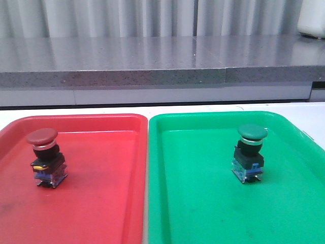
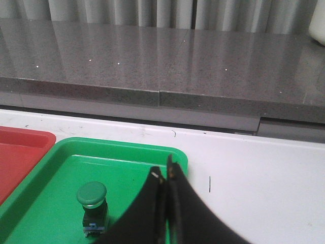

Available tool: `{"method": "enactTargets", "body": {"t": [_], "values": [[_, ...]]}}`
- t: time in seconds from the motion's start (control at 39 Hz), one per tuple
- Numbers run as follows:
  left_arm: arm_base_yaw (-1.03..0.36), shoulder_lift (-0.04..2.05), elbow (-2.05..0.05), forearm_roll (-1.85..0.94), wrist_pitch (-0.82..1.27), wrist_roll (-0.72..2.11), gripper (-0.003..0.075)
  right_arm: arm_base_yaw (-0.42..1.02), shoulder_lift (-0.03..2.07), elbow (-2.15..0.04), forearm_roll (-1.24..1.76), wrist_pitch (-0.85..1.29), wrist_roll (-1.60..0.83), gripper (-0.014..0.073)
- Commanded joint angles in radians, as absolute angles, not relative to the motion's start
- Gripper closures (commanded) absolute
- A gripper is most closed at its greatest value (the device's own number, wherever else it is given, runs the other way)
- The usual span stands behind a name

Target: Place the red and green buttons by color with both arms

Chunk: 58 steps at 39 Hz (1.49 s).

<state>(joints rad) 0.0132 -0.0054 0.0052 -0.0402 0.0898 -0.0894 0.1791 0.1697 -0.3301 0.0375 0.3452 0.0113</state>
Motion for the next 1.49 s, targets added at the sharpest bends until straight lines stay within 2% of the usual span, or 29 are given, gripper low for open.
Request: {"method": "enactTargets", "body": {"t": [0.0,0.21,0.38,0.56,0.62,0.79,1.46], "values": [[0.015,-0.023,0.028,-0.049,0.000,-0.095,0.0740,0.173,0.179,-0.354,0.033,0.255,0.006,0.0664],[0.015,-0.023,0.028,-0.049,0.000,-0.095,0.0740,0.156,0.173,-0.302,0.015,0.197,0.000,0.0664],[0.015,-0.023,0.028,-0.049,0.000,-0.095,0.0740,0.053,0.109,-0.123,0.016,0.062,0.000,0.0664],[0.015,-0.023,0.028,-0.049,0.000,-0.095,0.0740,0.014,0.010,0.026,0.016,0.058,0.000,0.0664],[0.015,-0.023,0.028,-0.049,0.000,-0.095,0.0740,0.014,-0.024,0.021,0.016,0.132,0.000,0.0664],[0.015,-0.021,0.028,-0.049,0.000,-0.095,0.0740,0.014,-0.026,0.022,0.016,0.194,0.000,0.0664],[0.015,-0.021,0.028,-0.049,0.000,-0.095,0.0740,0.014,-0.026,0.021,0.016,0.195,0.000,0.0664]]}}
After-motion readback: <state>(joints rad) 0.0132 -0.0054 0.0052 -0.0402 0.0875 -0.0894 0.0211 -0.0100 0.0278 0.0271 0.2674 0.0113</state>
